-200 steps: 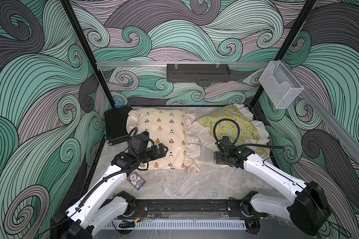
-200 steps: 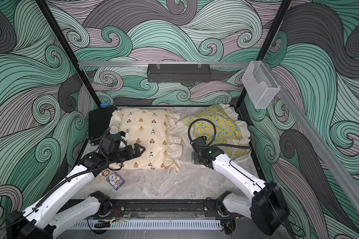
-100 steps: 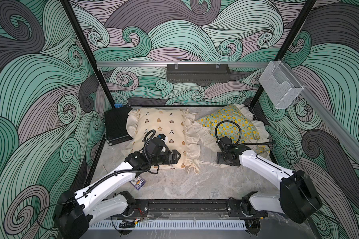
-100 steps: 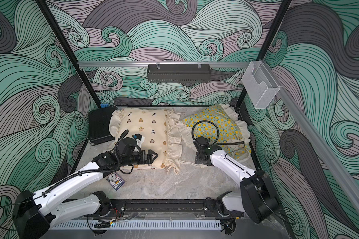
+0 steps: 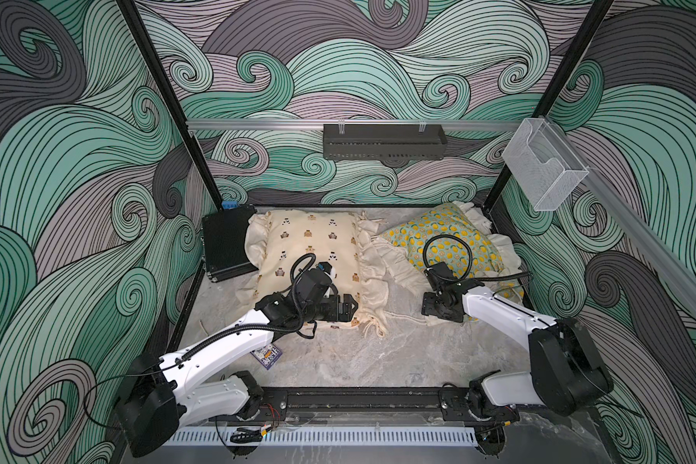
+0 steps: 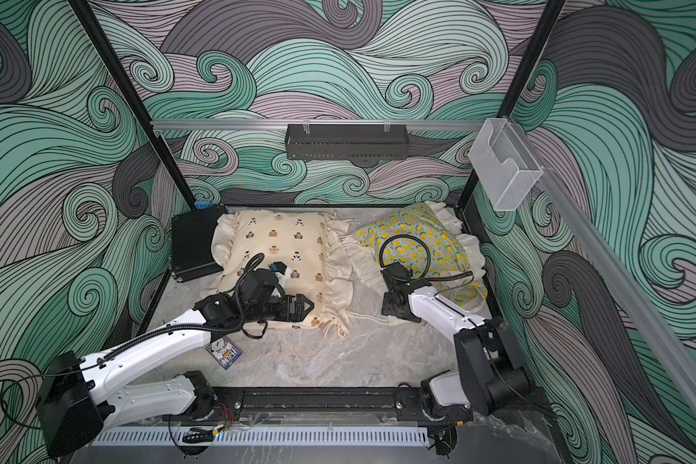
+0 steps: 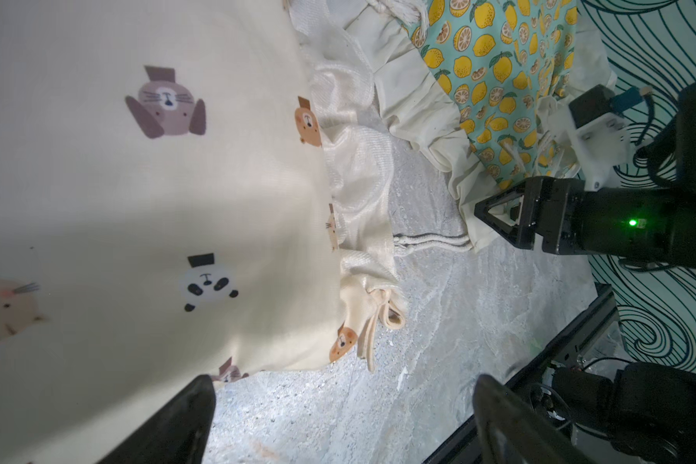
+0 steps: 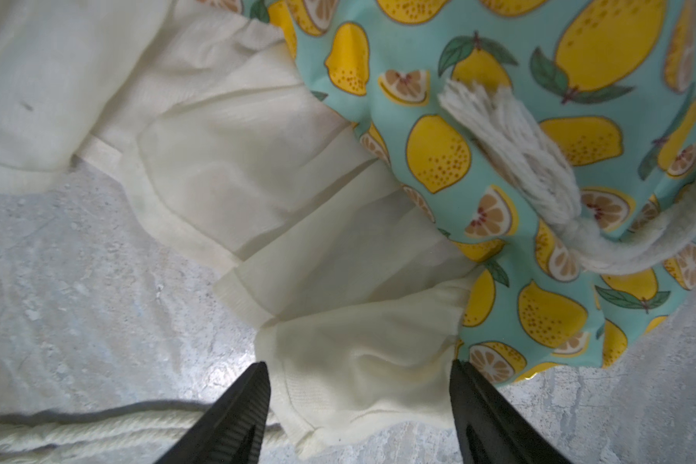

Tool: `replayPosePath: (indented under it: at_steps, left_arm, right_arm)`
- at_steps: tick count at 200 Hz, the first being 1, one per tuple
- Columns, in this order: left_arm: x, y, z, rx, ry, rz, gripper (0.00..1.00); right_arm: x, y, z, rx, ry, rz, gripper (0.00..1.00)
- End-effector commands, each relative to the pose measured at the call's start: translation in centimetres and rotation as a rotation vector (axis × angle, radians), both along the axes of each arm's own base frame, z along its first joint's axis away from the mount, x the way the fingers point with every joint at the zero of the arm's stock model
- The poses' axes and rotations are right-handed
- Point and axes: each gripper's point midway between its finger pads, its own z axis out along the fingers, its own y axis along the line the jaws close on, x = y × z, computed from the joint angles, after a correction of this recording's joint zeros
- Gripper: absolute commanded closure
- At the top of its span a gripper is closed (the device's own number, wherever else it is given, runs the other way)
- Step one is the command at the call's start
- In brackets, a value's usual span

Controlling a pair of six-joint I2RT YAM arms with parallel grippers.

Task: Zip up pillowcases
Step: Adjust the pillowcase at the center of the board.

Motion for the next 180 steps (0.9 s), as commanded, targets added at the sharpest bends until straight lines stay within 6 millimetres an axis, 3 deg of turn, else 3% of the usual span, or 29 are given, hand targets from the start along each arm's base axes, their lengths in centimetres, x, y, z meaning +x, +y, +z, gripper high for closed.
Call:
replayPosePath:
  at_steps: [1, 47, 132, 180]
  left_arm:
    - [0.8, -0.4, 2.0, -0.014, -0.058, 0.008, 0.01]
    - [0.6, 0.0, 2.3, -0.007, -0.07, 0.009, 0.02]
    - [0.7, 0.3, 2.2, 0.004, -0.072, 0.024, 0.01]
    - [0.8, 0.5, 2.3, 0.008, -0.076, 0.035, 0.01]
  right_arm:
    - [-0.2, 0.0, -0.6, 0.021, 0.014, -0.04, 0.26]
    - [-0.2, 0.7, -1.4, 0.057, 0.036, -0.05, 0.29]
    - [-0.2, 1.3, -2.1, 0.091, 0.042, -0.034, 0.5]
    - [0.1, 3.0, -2.5, 0.18, 0.039, -0.009, 0.63]
